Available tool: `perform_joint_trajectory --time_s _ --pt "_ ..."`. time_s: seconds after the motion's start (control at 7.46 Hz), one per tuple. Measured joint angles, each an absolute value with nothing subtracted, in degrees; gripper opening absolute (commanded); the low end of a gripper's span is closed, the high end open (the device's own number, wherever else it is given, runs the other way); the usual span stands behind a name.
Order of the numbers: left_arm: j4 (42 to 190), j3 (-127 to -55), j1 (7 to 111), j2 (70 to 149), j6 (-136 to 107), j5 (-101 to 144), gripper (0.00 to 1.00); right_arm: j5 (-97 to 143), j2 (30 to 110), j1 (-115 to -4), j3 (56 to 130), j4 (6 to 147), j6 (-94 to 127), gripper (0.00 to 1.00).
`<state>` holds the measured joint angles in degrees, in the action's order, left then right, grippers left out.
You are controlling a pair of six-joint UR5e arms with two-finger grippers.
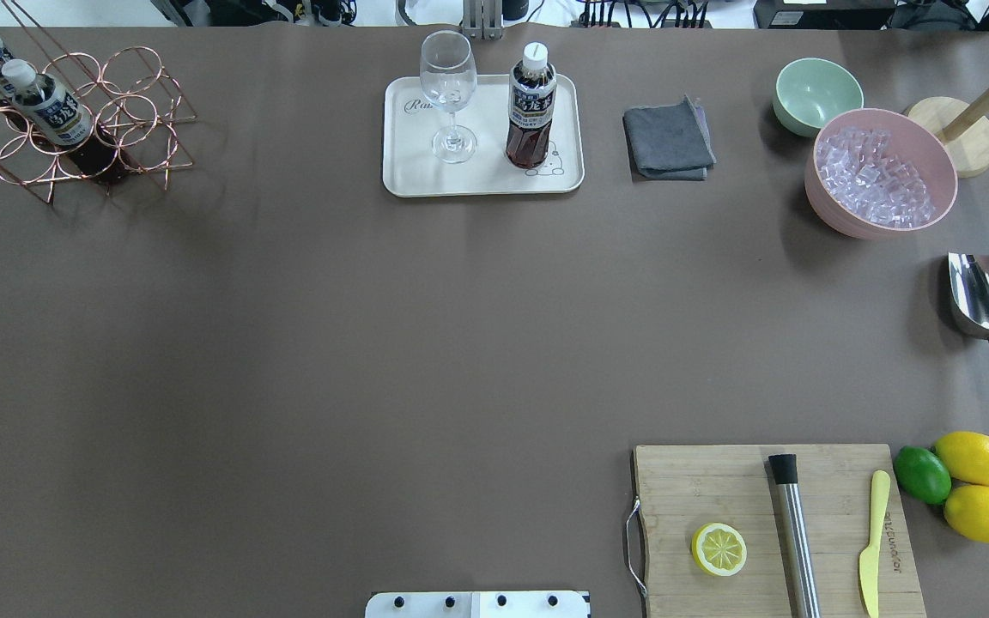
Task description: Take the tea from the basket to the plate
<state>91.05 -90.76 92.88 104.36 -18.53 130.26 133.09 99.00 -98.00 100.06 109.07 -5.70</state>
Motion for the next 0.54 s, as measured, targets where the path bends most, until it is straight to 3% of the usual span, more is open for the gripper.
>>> perform_joint_trajectory --time_s 0.54 --pt "95.7 -90.1 94.1 92.5 -18.8 136.2 0.98 133.1 99.3 -98.0 100.1 109.1 -5.7 1.0"
